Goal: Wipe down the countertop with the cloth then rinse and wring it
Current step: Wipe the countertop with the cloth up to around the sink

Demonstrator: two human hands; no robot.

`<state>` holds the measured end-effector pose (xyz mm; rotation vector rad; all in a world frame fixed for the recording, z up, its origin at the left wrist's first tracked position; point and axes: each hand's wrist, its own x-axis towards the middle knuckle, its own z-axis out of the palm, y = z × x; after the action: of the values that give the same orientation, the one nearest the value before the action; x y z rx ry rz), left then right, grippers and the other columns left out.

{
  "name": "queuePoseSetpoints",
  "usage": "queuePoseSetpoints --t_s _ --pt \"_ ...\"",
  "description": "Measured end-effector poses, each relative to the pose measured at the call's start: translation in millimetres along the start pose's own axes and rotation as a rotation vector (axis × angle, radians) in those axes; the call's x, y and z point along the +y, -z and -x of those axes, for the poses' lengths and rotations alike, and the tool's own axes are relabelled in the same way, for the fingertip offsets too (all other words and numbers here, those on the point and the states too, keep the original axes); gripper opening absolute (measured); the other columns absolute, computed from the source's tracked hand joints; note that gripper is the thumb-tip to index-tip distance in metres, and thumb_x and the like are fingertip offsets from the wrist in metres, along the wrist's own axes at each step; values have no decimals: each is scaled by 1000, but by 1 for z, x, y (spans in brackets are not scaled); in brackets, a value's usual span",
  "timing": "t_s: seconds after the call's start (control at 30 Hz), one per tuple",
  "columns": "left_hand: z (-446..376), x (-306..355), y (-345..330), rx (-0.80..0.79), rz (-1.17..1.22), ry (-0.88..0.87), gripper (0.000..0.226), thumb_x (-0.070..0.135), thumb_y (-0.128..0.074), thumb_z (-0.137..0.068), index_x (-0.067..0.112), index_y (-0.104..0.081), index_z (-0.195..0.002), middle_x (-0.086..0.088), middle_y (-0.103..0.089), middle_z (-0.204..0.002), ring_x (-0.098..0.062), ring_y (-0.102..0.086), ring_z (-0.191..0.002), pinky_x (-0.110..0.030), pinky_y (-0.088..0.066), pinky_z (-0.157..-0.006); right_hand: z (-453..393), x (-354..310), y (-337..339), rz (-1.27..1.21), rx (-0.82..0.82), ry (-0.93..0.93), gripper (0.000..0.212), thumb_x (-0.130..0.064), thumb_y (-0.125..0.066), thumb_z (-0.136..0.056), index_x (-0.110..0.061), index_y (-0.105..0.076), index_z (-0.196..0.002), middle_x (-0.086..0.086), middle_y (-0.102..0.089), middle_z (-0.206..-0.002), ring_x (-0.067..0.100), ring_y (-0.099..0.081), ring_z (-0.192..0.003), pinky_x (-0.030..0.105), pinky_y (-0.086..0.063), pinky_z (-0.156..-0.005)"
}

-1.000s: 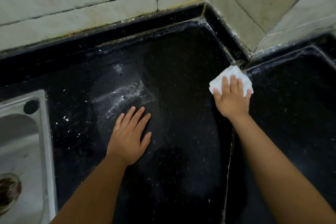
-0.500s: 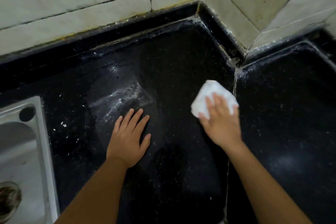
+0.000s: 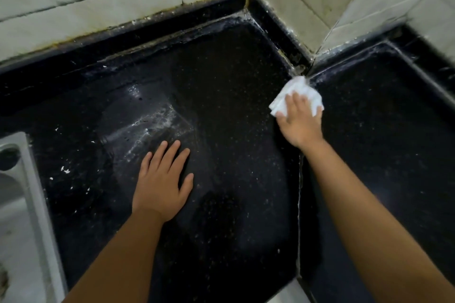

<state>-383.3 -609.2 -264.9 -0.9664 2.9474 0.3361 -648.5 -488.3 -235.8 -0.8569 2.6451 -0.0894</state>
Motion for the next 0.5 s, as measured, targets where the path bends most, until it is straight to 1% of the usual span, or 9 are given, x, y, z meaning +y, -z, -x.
queuePoseSetpoints --t_s 0.07,0.13,0.17,0.23,0.27,0.3,0.37,0.43,0.5 --pt "0 0 0 -1 10 1 64 45 -22 -86 11 -49 -132 -11 -42 -143 -28 -31 -136 -46 -17 -111 25 -9 -13 60 -22 112 62 -46 -13 -95 -15 -3 -147 2 5 -157 17 8 -144 46 8 -113" --pt "1 0 1 -7 8 2 65 46 -21 -85 11 -48 -133 -10 -41 -144 -28 -30 -137 -46 -16 -111 54 -14 -23 79 -14 252 81 -56 4 -77 -18 -4 -147 0 4 -157 17 8 -144 43 10 -112" --pt "1 1 2 -10 10 1 66 47 -20 -85 11 -47 -133 -10 -40 -145 -28 -28 -137 -45 -15 -112 68 -13 -27 71 -22 314 88 -58 9 -70 -19 -6 -147 -1 2 -157 16 8 -144 40 13 -112" --pt "0 2 3 -18 24 -1 68 48 -17 -84 12 -45 -135 -9 -38 -146 -27 -25 -139 -45 -13 -113 87 0 -33 67 -44 389 95 -70 14 -68 -21 -9 -147 -5 -1 -156 10 11 -142 33 19 -108" --pt "0 2 4 -20 33 2 69 49 -16 -84 12 -43 -136 -8 -36 -147 -26 -23 -140 -44 -11 -113 90 9 -32 73 -43 396 101 -75 19 -65 -23 -9 -147 -7 -1 -155 6 14 -138 32 19 -108" --pt "0 2 5 -19 39 3 70 49 -15 -83 13 -42 -137 -8 -35 -148 -25 -22 -140 -44 -10 -114 88 19 -30 87 -40 375 104 -78 22 -62 -25 -9 -146 -10 0 -154 3 15 -135 33 17 -109" --pt "1 2 6 -16 47 -1 71 50 -13 -83 14 -41 -138 -7 -33 -149 -25 -20 -141 -42 -8 -114 75 34 -22 94 -15 264 98 -75 10 -65 -26 -9 -146 -9 1 -155 4 13 -138 39 11 -113" --pt "1 1 5 -14 47 -2 71 50 -14 -83 14 -41 -138 -6 -34 -149 -25 -21 -141 -40 -6 -114 52 33 -13 88 2 108 78 -64 -5 -80 -24 -6 -147 -2 4 -157 13 9 -143 46 7 -113" --pt "1 0 5 -12 39 -6 67 48 -18 -85 13 -44 -136 -8 -38 -146 -27 -26 -139 -37 -5 -113 30 15 -7 78 -36 -13 61 -49 -18 -95 -22 0 -147 1 10 -156 20 11 -143 52 8 -112"
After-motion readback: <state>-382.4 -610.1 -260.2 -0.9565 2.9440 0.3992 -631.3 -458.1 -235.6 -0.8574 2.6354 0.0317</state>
